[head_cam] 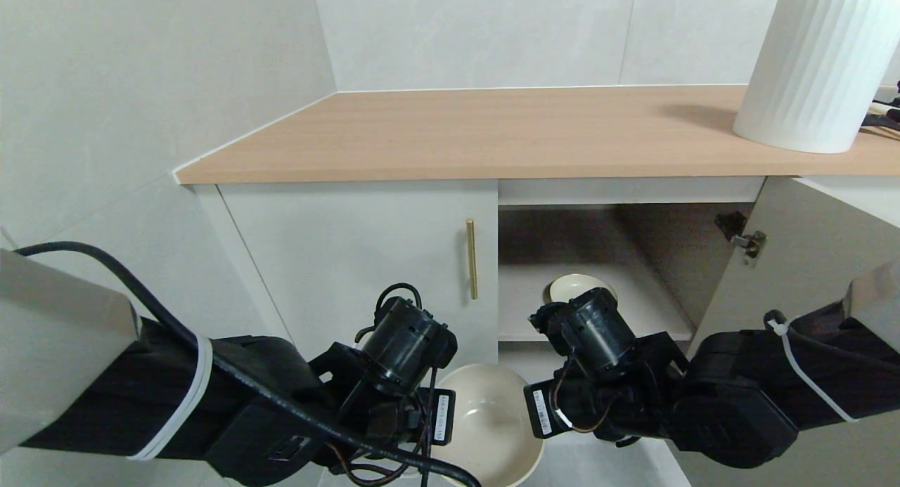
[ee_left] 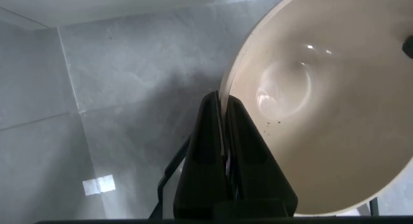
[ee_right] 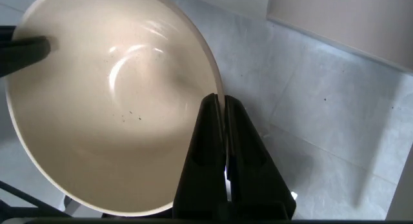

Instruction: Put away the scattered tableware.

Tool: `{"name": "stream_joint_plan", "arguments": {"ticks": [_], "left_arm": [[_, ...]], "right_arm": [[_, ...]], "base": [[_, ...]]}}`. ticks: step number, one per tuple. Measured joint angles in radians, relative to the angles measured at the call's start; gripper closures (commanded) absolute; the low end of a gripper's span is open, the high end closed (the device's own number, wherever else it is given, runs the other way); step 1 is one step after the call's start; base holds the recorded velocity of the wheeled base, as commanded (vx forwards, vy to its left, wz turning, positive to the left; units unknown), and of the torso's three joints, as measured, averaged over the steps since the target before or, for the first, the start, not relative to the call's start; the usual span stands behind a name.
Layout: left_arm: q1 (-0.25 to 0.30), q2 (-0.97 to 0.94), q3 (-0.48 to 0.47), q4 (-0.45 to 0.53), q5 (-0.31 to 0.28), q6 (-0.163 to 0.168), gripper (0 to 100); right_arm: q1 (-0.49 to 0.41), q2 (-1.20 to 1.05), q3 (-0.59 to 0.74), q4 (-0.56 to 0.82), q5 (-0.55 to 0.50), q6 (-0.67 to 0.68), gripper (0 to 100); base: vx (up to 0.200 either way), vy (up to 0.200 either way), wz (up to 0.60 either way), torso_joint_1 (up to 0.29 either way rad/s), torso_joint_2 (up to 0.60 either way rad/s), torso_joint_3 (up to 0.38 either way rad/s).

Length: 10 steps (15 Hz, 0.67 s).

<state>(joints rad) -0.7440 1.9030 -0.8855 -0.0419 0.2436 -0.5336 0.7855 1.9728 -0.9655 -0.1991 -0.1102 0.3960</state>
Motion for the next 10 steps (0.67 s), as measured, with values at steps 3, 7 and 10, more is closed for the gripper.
{"name": "stream_joint_plan", "arguments": {"ticks": [3, 7, 10], "left_arm": [[0.0, 0.0, 0.0, 0.001, 0.0, 0.0, 100], [0.0, 0.0, 0.0, 0.003, 0.001, 0.0, 100], [0.0, 0.0, 0.004, 0.005, 0.008, 0.001, 0]], "right_arm": [[0.0, 0.003, 0.001, 0.001, -0.001, 0.0, 100], [0.0, 0.01, 0.001, 0.0, -0.001, 0.0, 100], [-0.001, 0.012, 0.001, 0.003, -0.005, 0.0, 100]], "base": [[0.0, 0.0, 0.0, 0.0, 0.0, 0.0], [0.0, 0.0, 0.0, 0.0, 0.0, 0.0], [0.0, 0.0, 0.0, 0.0, 0.0, 0.0]]}}
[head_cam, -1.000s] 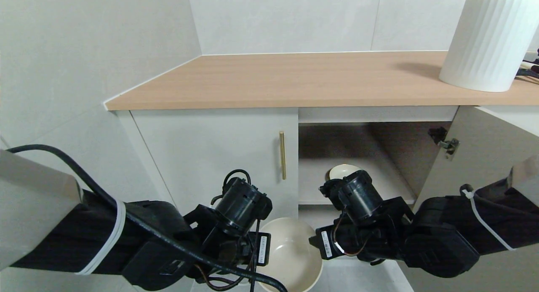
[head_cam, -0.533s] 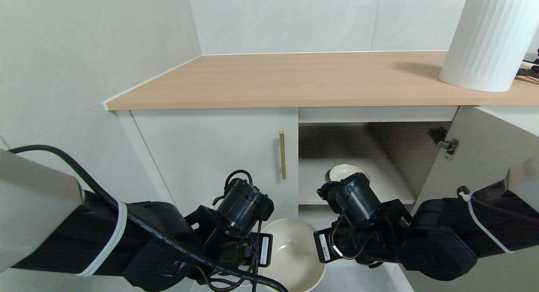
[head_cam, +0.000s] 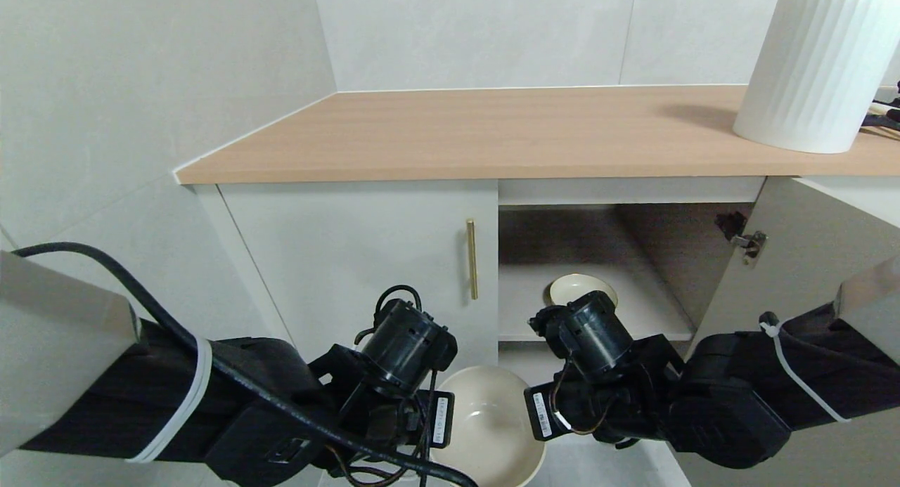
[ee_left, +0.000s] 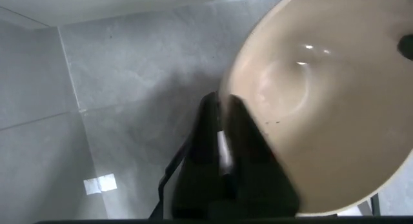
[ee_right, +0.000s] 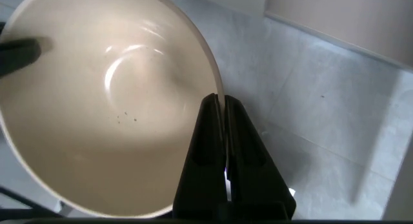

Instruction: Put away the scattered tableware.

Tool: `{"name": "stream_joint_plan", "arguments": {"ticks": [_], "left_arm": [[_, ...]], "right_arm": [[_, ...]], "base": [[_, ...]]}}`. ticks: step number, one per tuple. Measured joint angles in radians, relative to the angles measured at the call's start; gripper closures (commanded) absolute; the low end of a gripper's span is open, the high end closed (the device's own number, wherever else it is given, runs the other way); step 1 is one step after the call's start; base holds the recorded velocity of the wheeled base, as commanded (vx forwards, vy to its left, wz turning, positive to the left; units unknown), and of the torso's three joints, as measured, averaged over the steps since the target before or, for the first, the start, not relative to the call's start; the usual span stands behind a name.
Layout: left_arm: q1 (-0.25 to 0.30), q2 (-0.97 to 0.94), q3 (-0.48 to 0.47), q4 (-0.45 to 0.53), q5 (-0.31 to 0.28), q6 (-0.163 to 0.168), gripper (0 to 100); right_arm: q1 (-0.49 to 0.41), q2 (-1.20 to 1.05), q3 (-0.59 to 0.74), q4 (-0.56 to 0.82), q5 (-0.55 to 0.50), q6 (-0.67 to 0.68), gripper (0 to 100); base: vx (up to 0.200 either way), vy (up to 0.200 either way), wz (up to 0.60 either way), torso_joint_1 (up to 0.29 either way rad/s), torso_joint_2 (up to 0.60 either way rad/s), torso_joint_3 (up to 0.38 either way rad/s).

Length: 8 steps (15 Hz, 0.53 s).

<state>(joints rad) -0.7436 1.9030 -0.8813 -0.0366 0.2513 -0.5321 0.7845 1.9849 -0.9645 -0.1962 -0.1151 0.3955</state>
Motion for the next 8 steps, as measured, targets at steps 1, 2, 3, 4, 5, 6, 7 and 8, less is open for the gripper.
{"name": "stream_joint_plan", "arguments": {"ticks": [1, 2, 3, 4, 5, 6, 7, 8], "left_arm": [[0.001, 0.0, 0.0, 0.002, 0.002, 0.0, 0], [0.001, 0.0, 0.0, 0.002, 0.002, 0.0, 0], [-0.001, 0.0, 0.001, 0.002, 0.002, 0.0, 0], [-0.004, 0.001, 0.001, 0.002, 0.002, 0.0, 0], [-0.006, 0.003, 0.002, 0.002, 0.001, 0.0, 0], [-0.006, 0.004, 0.002, 0.001, 0.001, 0.0, 0], [-0.008, 0.006, 0.002, 0.001, 0.001, 0.0, 0], [-0.008, 0.006, 0.002, 0.0, 0.0, 0.0, 0]], "right_arm": [[0.0, 0.002, 0.0, 0.002, -0.002, 0.0, 100], [-0.001, 0.003, 0.0, 0.001, -0.002, 0.0, 100], [0.0, 0.005, 0.0, 0.002, -0.001, -0.003, 100], [0.0, 0.007, 0.001, 0.003, 0.0, -0.004, 100], [0.0, 0.01, 0.003, 0.005, 0.001, -0.008, 100], [0.0, 0.014, 0.004, 0.007, 0.001, -0.01, 100], [0.0, 0.021, 0.004, 0.008, 0.001, -0.011, 100], [-0.003, 0.029, 0.005, 0.01, -0.001, -0.013, 100]], "base": [[0.0, 0.0, 0.0, 0.0, 0.0, 0.0], [0.0, 0.0, 0.0, 0.0, 0.0, 0.0], [0.0, 0.0, 0.0, 0.0, 0.0, 0.0], [0.0, 0.0, 0.0, 0.0, 0.0, 0.0], [0.0, 0.0, 0.0, 0.0, 0.0, 0.0], [0.0, 0.0, 0.0, 0.0, 0.0, 0.0], [0.0, 0.0, 0.0, 0.0, 0.0, 0.0], [0.0, 0.0, 0.0, 0.0, 0.0, 0.0]]}}
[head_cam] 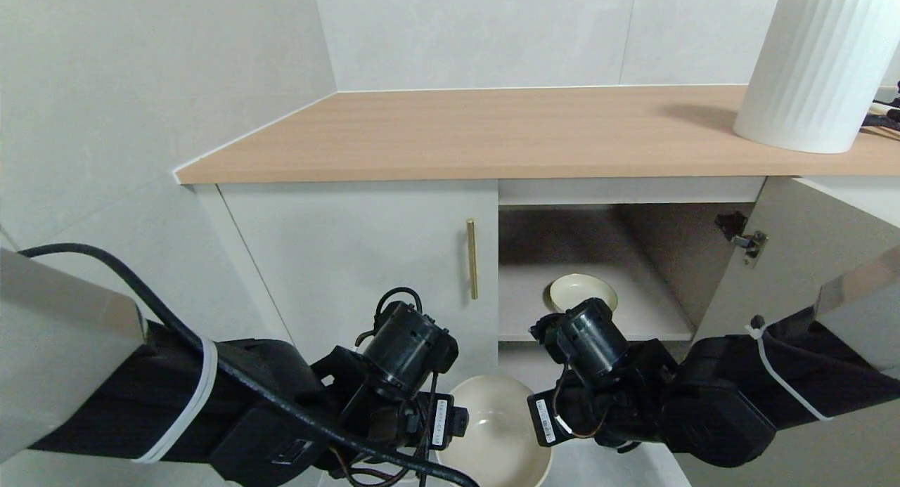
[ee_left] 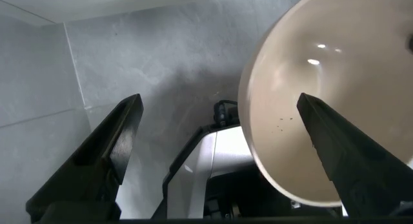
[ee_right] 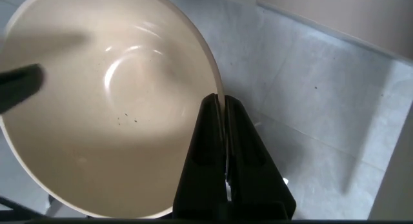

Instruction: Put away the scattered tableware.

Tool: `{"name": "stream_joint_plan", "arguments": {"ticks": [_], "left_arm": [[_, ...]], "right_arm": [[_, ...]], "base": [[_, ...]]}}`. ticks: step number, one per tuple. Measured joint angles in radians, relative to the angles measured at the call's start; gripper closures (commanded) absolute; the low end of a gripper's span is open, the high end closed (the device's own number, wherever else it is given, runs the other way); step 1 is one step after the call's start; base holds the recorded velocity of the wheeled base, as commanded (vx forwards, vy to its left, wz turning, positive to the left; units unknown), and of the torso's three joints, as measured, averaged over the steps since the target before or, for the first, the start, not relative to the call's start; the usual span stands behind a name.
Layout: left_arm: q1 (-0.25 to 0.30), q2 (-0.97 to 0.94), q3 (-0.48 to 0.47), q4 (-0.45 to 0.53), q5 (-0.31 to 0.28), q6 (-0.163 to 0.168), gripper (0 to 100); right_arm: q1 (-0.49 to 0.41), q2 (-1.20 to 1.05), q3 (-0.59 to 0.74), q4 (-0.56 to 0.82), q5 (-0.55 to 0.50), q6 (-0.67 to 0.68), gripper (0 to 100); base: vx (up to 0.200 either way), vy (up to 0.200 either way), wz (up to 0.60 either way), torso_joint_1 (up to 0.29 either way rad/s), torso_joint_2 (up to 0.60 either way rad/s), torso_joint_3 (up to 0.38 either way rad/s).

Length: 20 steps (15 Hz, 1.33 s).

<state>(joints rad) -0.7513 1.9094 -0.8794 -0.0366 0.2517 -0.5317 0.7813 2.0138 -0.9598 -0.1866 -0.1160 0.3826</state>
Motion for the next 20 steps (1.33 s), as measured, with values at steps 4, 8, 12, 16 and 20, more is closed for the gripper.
{"name": "stream_joint_plan", "arguments": {"ticks": [4, 8, 12, 16, 20], "left_arm": [[0.0, 0.0, -0.001, 0.0, 0.0, 0.0, 0], [0.0, -0.003, -0.001, 0.0, 0.0, 0.0, 0], [0.0, -0.005, -0.001, 0.0, 0.001, 0.0, 0], [0.001, -0.004, -0.001, 0.0, 0.001, 0.0, 0], [0.0, -0.004, -0.001, 0.0, 0.001, 0.0, 0]], "right_arm": [[-0.09, 0.032, -0.027, 0.03, -0.058, -0.044, 100], [-0.203, 0.06, -0.099, 0.029, -0.088, -0.027, 100], [-0.286, 0.119, -0.224, 0.024, -0.146, 0.135, 100], [-0.349, 0.149, -0.316, 0.025, -0.151, 0.235, 100], [-0.404, 0.178, -0.381, 0.026, -0.153, 0.284, 100]], "base": [[0.0, 0.0, 0.0, 0.0, 0.0, 0.0], [0.0, 0.0, 0.0, 0.0, 0.0, 0.0], [0.0, 0.0, 0.0, 0.0, 0.0, 0.0], [0.0, 0.0, 0.0, 0.0, 0.0, 0.0], [0.0, 0.0, 0.0, 0.0, 0.0, 0.0]]}}
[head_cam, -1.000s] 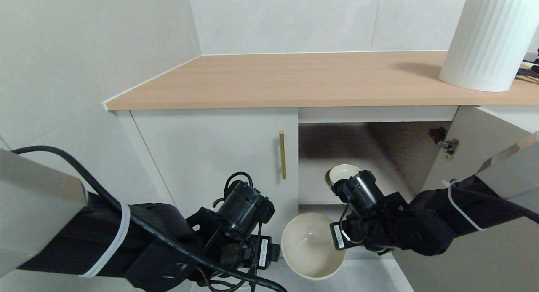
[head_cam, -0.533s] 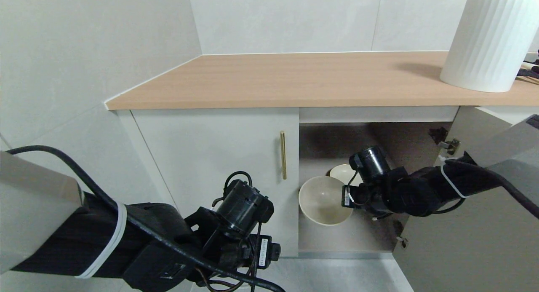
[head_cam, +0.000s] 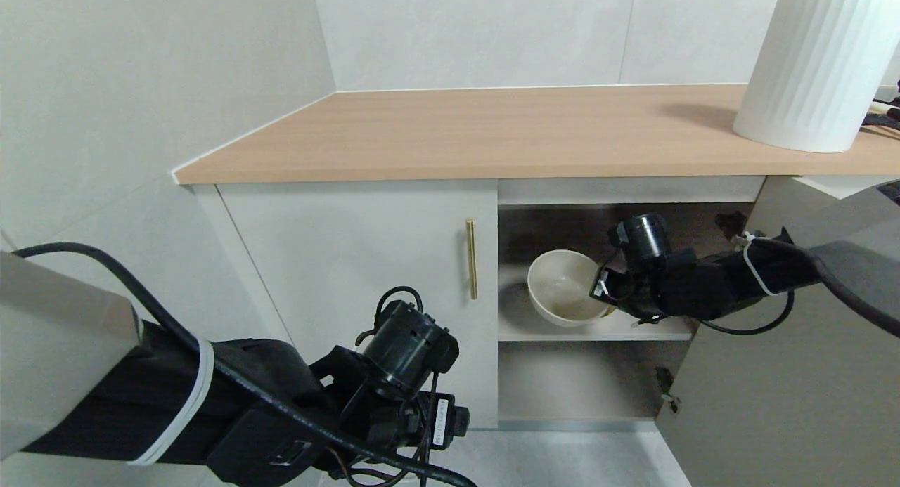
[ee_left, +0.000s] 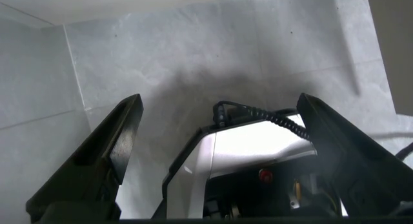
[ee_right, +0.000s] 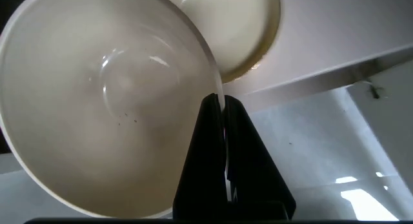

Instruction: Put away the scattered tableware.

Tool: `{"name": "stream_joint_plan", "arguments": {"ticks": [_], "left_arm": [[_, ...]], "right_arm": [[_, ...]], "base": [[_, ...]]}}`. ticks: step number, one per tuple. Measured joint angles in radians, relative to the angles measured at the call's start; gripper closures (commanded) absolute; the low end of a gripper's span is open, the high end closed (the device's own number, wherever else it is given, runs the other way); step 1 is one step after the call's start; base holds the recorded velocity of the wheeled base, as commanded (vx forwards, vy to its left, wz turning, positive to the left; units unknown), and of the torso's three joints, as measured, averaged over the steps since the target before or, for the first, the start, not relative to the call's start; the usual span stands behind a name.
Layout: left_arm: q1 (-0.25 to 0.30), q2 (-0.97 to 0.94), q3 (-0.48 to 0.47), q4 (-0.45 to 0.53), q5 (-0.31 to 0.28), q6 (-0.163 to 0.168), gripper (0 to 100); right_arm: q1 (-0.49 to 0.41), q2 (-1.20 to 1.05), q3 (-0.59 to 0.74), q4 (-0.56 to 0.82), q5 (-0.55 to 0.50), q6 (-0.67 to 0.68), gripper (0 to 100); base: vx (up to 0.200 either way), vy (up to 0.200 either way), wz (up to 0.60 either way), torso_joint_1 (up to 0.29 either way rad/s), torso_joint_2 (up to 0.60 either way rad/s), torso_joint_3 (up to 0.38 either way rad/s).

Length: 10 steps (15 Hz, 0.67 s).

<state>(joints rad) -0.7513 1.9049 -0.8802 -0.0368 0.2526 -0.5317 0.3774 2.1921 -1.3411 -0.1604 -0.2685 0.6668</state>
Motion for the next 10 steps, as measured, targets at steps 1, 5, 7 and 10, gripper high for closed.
{"name": "stream_joint_plan", "arguments": {"ticks": [1, 5, 7, 10], "left_arm": [[0.0, 0.0, 0.0, 0.0, 0.0, 0.0, 0], [0.001, 0.0, 0.0, -0.001, 0.0, 0.0, 0], [0.002, 0.0, 0.0, -0.001, 0.0, 0.0, 0], [0.001, 0.0, 0.0, -0.001, 0.0, 0.0, 0]], "right_arm": [[-0.007, 0.006, -0.009, -0.001, 0.0, 0.002, 100], [-0.042, 0.049, -0.056, 0.0, -0.028, 0.024, 100], [-0.054, 0.06, -0.065, -0.001, -0.029, 0.025, 100], [-0.068, 0.085, -0.087, -0.001, -0.049, 0.025, 100]], "base": [[0.0, 0.0, 0.0, 0.0, 0.0, 0.0], [0.0, 0.0, 0.0, 0.0, 0.0, 0.0], [0.0, 0.0, 0.0, 0.0, 0.0, 0.0], [0.0, 0.0, 0.0, 0.0, 0.0, 0.0]]}}
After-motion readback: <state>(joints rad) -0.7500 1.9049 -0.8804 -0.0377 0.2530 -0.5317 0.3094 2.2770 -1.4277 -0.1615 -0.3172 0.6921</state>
